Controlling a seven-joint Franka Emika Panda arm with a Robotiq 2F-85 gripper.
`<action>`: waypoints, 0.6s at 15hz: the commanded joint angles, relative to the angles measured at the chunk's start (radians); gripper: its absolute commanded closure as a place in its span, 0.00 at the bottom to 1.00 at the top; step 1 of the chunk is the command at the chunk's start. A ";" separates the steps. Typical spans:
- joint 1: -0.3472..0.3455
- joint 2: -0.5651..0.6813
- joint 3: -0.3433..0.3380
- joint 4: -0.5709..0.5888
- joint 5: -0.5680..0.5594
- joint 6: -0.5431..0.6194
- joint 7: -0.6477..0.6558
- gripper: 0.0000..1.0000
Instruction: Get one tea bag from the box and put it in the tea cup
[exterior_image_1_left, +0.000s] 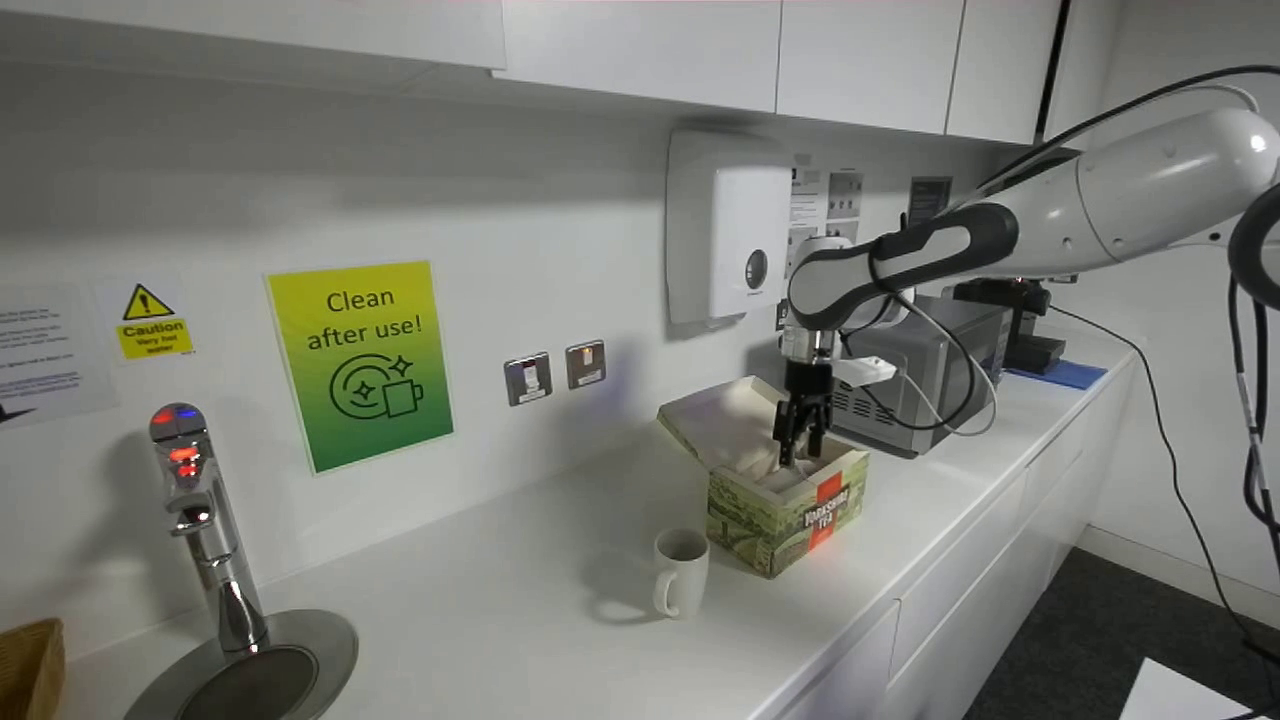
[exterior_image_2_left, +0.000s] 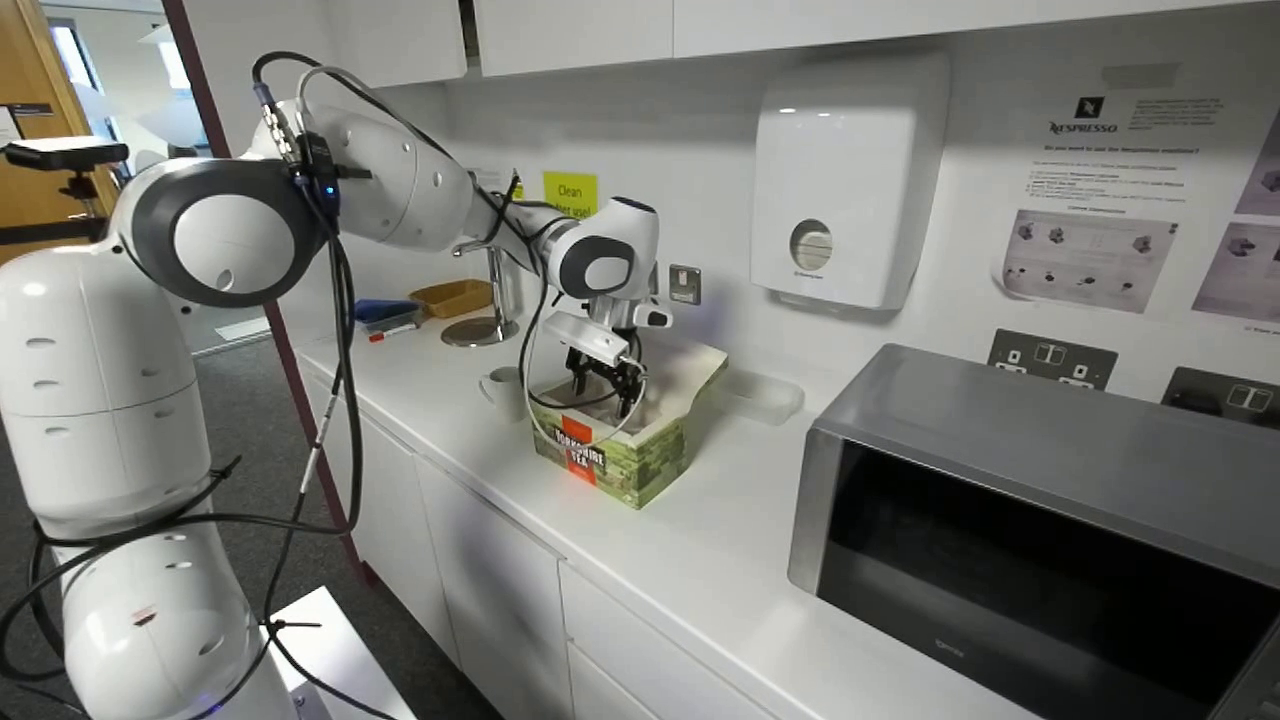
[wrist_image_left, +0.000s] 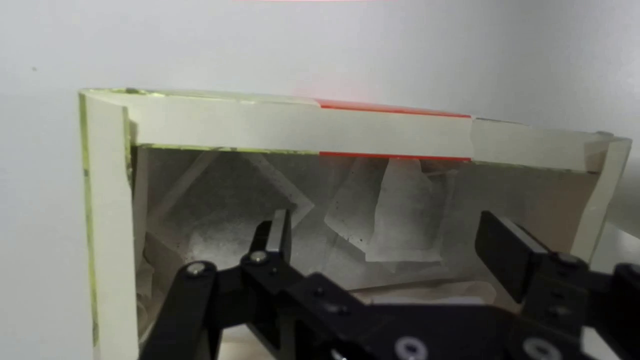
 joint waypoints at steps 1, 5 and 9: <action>-0.013 0.026 0.013 0.024 0.032 0.015 -0.032 0.00; -0.012 0.045 0.020 0.025 0.034 0.020 -0.030 0.13; -0.013 0.053 0.026 0.025 0.037 0.027 -0.029 0.48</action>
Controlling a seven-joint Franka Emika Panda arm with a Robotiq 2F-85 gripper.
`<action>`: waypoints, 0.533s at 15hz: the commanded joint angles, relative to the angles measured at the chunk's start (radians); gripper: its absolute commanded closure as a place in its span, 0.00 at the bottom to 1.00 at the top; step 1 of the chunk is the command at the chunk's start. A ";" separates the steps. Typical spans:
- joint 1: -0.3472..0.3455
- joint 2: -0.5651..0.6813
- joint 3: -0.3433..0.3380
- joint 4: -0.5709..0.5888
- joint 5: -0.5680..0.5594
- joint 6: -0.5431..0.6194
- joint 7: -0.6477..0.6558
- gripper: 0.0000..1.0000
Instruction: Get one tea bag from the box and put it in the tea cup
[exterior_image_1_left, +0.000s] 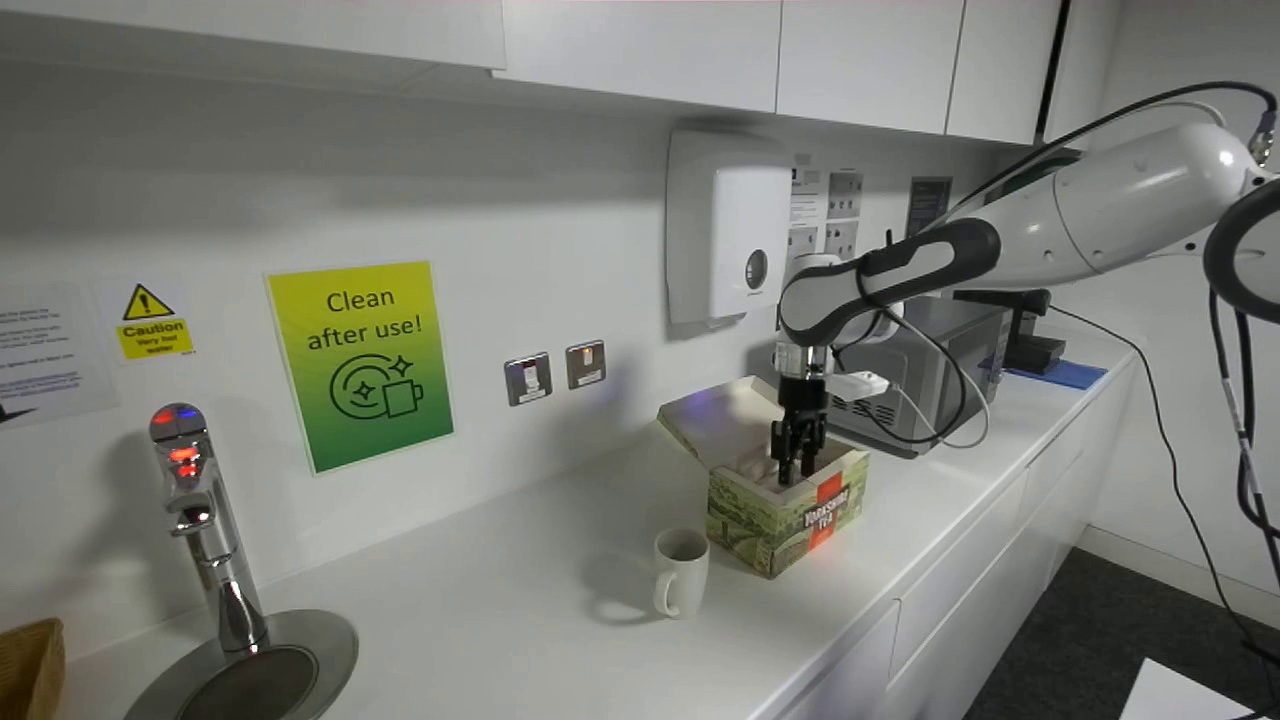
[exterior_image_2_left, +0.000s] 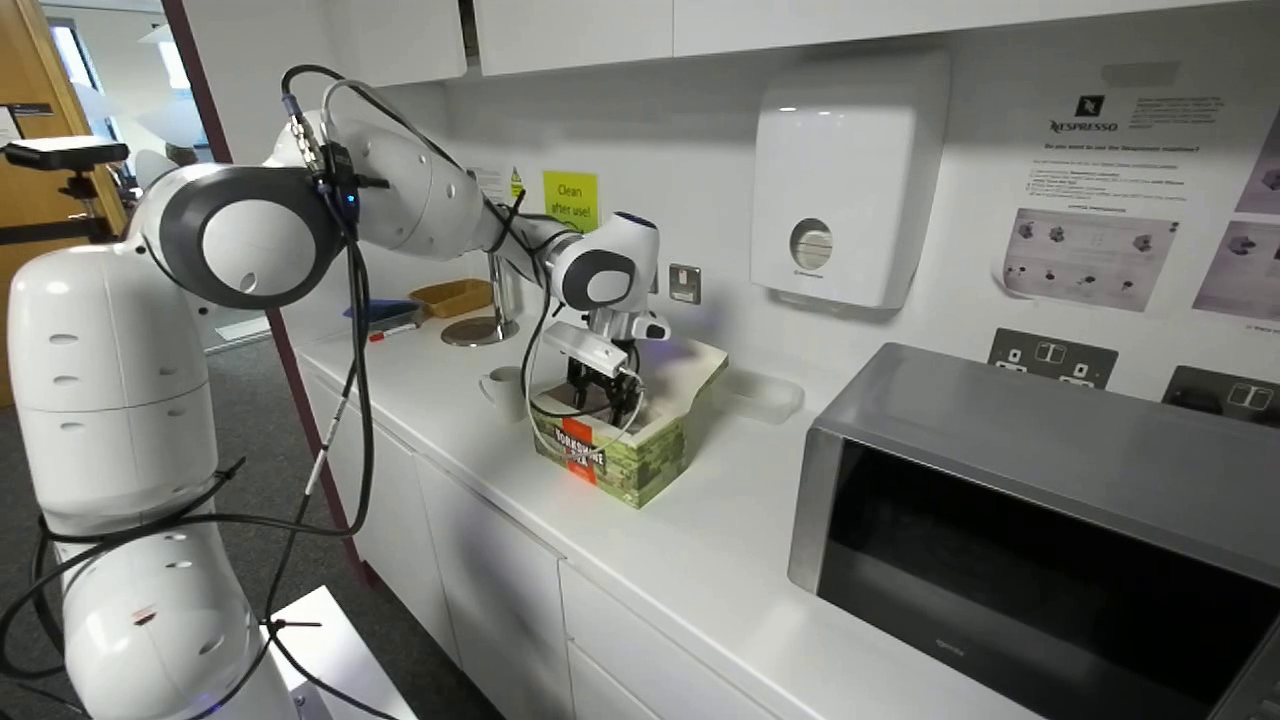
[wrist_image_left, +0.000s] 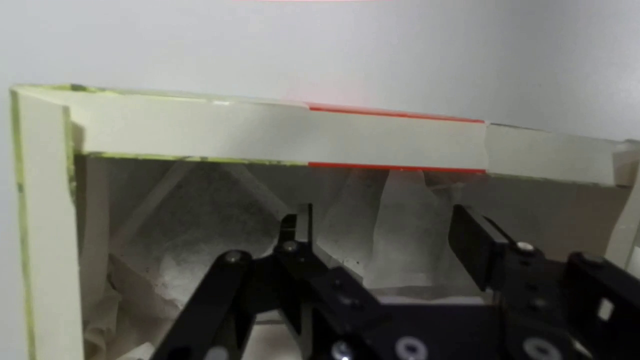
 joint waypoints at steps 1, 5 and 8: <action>-0.014 0.012 0.012 0.025 0.032 0.021 -0.030 0.55; -0.015 0.009 0.012 0.024 0.031 0.032 -0.030 0.88; -0.016 0.008 0.012 0.026 0.032 0.033 -0.031 1.00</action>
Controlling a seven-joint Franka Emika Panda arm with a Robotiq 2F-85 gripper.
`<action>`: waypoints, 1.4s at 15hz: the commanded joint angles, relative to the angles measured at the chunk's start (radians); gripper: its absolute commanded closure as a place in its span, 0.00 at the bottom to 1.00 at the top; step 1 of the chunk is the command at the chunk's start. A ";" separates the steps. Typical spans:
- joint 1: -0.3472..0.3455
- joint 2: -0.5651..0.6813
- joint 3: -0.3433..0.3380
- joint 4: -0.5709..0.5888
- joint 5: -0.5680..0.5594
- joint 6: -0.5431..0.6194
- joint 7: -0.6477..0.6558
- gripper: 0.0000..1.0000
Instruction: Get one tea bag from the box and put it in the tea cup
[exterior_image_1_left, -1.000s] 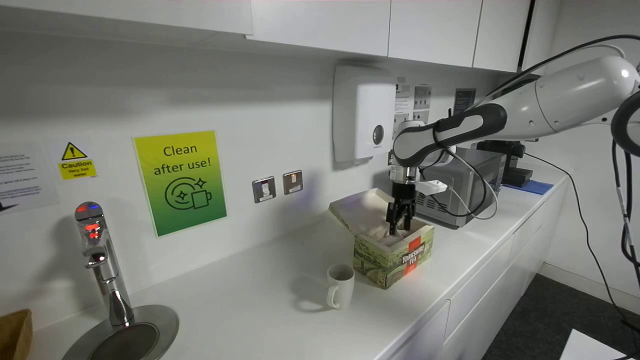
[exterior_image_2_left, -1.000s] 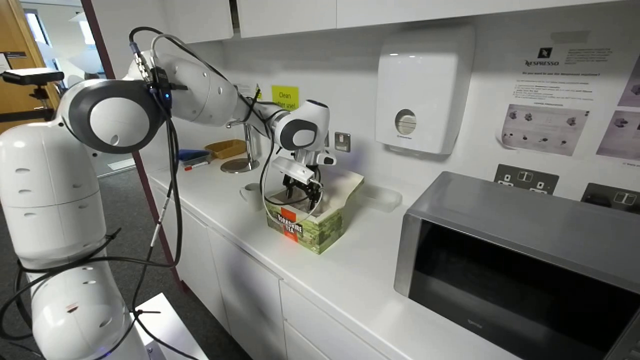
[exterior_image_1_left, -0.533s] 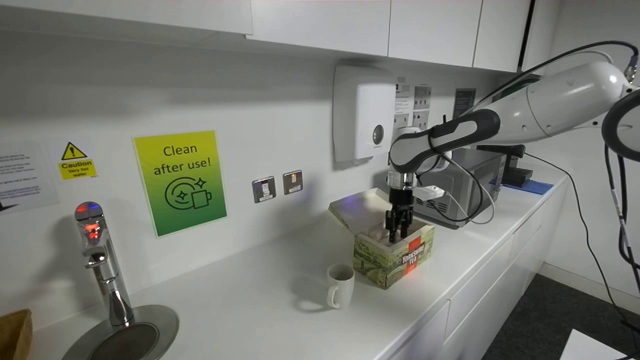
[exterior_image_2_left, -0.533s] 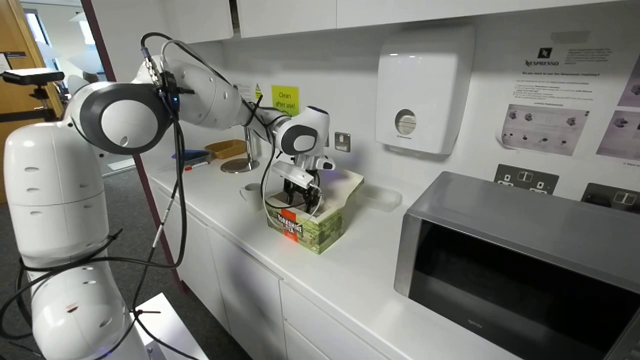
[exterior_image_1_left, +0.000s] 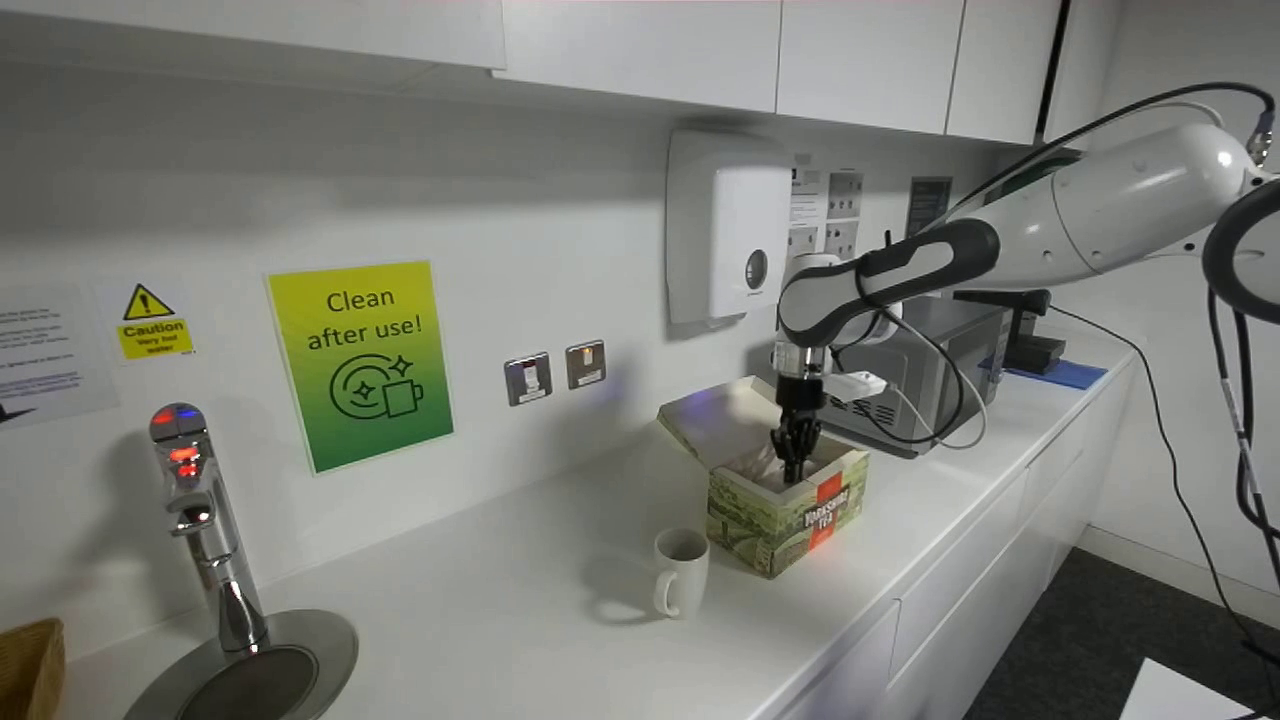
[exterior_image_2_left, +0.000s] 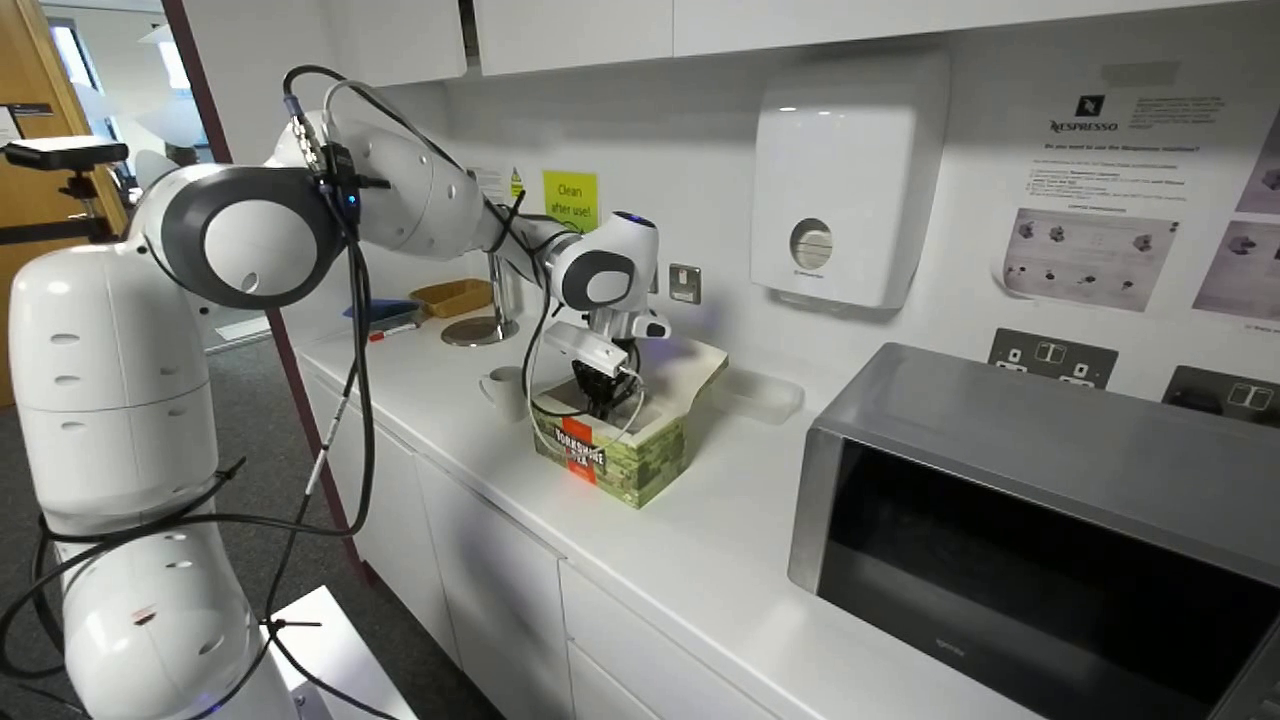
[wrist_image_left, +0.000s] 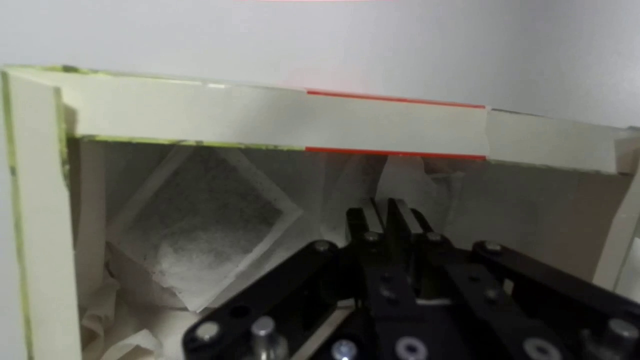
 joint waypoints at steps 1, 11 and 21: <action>-0.016 0.006 0.008 0.026 0.029 0.013 -0.030 1.00; 0.017 -0.059 0.037 0.012 -0.010 0.068 -0.021 1.00; 0.072 -0.185 0.074 -0.014 -0.079 0.081 -0.007 1.00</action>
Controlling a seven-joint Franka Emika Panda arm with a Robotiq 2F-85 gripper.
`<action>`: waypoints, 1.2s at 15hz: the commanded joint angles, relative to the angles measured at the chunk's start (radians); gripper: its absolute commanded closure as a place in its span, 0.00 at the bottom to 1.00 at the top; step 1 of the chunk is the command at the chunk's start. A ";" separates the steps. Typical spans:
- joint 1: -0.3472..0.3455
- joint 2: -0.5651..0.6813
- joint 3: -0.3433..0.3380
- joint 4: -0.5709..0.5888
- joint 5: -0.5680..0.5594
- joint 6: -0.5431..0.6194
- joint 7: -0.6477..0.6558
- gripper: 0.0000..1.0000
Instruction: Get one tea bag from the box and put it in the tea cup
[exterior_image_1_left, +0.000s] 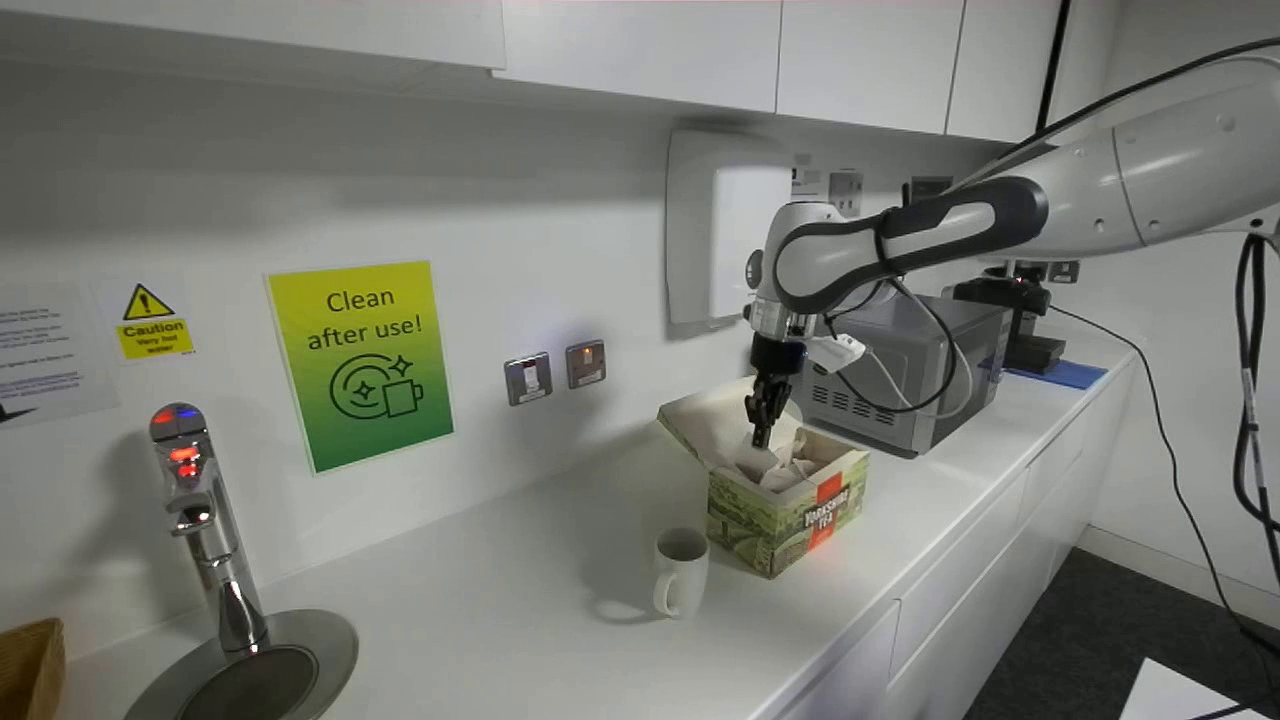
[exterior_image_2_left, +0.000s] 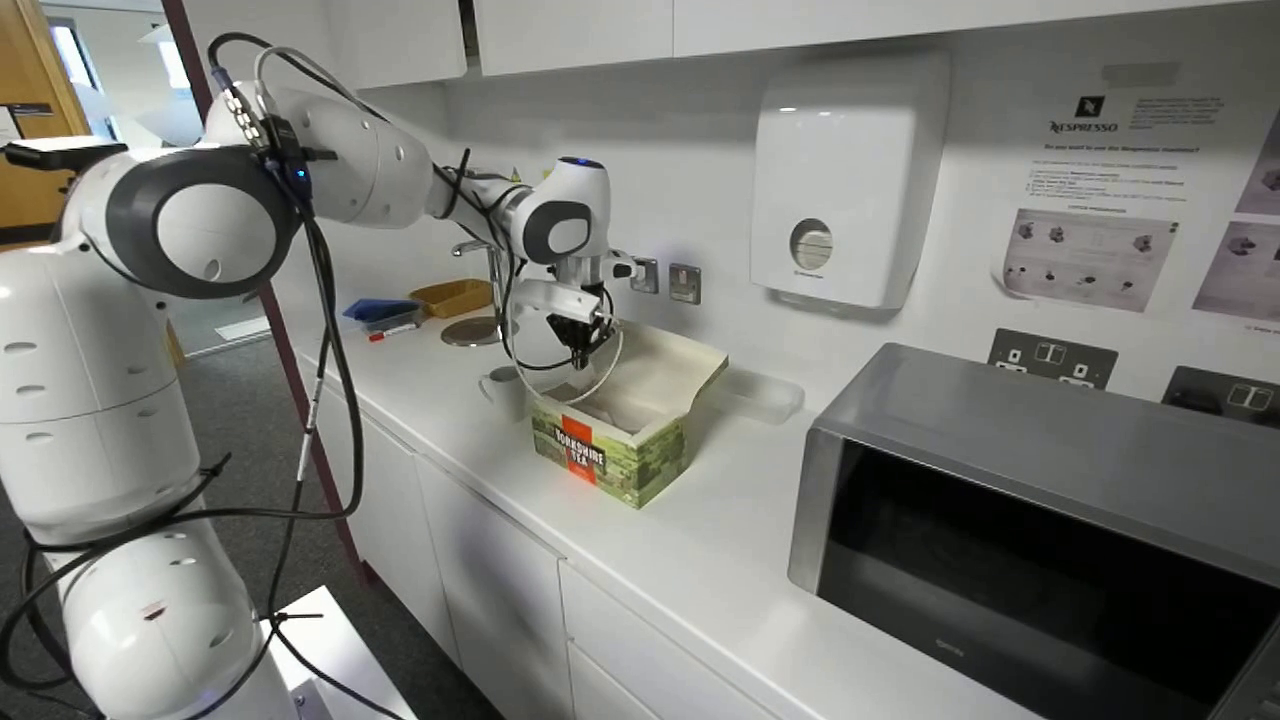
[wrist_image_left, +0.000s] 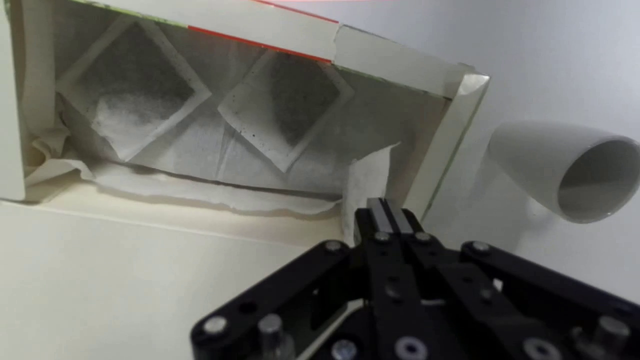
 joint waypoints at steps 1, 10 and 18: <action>0.023 -0.085 0.015 -0.032 -0.038 0.028 -0.007 1.00; 0.080 -0.095 0.056 -0.014 -0.069 0.016 0.012 1.00; 0.115 -0.055 0.088 -0.006 -0.140 -0.005 0.032 1.00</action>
